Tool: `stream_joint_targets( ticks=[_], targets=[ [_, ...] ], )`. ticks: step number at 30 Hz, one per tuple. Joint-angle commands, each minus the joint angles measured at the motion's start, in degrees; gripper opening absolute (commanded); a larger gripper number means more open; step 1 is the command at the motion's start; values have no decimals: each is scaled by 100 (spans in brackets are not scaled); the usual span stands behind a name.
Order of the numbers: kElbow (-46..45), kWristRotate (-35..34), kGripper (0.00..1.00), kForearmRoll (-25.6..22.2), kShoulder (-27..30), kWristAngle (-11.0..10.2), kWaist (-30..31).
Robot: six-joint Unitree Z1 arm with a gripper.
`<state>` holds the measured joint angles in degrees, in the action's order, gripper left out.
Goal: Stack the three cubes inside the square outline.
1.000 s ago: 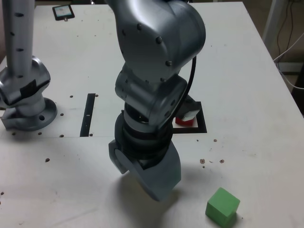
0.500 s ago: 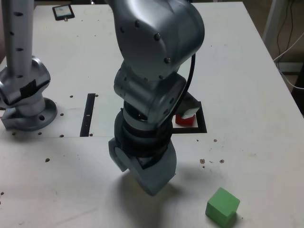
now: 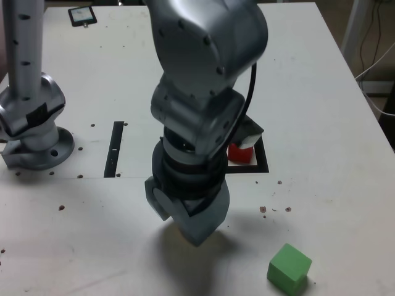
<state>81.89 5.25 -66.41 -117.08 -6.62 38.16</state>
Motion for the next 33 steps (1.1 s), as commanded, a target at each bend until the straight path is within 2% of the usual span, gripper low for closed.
stream_joint_targets(
  ticks=[1,9,13,16,21,25,33],
  targets=[
    [10,-43,38,10,123,-13,-14],
    [107,-360,26,-165,737,-12,-87],
    [475,-415,25,-594,999,-83,-406],
    [861,-393,25,-1019,1092,-196,-895],
    [1508,-317,25,-1505,919,-272,-1746],
    [1946,-288,25,-1683,658,-308,-2247],
    [1907,-366,25,-1608,334,-322,-2548]
  ],
)
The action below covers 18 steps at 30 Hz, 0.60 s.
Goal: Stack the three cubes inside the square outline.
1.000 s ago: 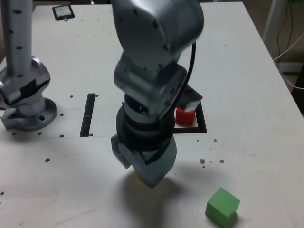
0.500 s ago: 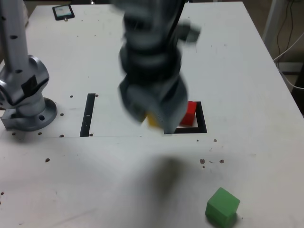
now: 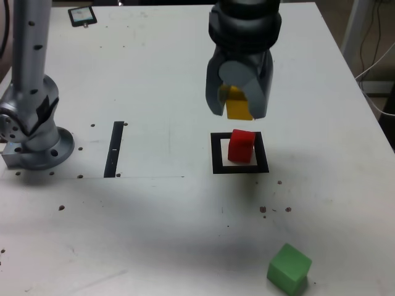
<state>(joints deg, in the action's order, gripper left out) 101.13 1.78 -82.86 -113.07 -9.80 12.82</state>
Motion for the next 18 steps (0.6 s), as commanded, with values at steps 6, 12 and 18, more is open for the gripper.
stream_joint_targets(
  ticks=[6,12,18],
  targets=[
    [-108,-29,25,105,-182,1,-87],
    [-162,-21,25,216,-356,1,-143],
    [-144,17,25,237,-520,2,-193]
  ],
)
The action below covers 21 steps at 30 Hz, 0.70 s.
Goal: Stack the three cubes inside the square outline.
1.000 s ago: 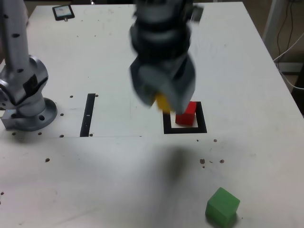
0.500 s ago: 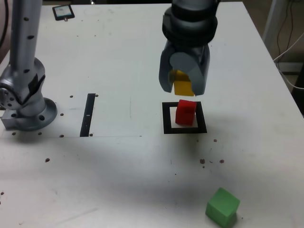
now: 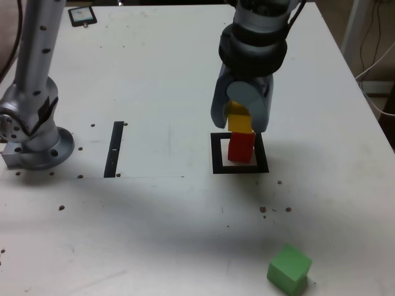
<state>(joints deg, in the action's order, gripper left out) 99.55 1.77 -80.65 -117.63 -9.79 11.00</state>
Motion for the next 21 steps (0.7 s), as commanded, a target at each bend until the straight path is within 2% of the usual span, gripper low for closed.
stream_joint_targets(
  ticks=[1,15,21],
  targets=[
    [17,23,25,25,-89,8,-17],
    [-22,34,25,128,-188,71,-58],
    [-28,38,30,171,-252,65,-68]
  ],
)
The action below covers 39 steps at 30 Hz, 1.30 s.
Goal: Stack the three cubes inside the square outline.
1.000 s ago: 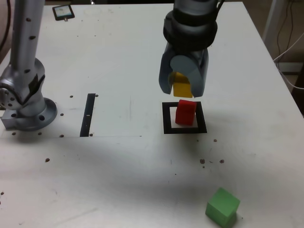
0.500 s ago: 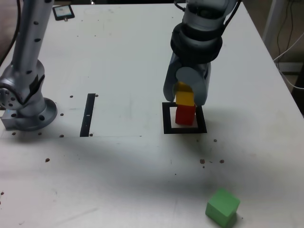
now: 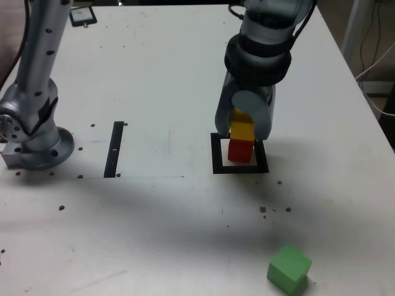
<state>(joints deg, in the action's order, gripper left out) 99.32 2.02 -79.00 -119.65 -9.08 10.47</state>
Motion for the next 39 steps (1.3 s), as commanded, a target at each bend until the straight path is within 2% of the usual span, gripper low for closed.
stream_joint_targets(
  ticks=[1,5,12,20,26,31,39],
  targets=[
    [-3,15,32,7,-61,-6,-15],
    [-1,24,40,3,-85,-6,-17],
    [3,45,62,-4,-90,9,-16],
    [-41,52,80,-50,-67,15,-14],
    [-87,31,98,-49,93,15,66],
    [-42,-21,100,-81,491,-95,354],
    [88,-215,100,-82,849,-185,1210]
  ],
)
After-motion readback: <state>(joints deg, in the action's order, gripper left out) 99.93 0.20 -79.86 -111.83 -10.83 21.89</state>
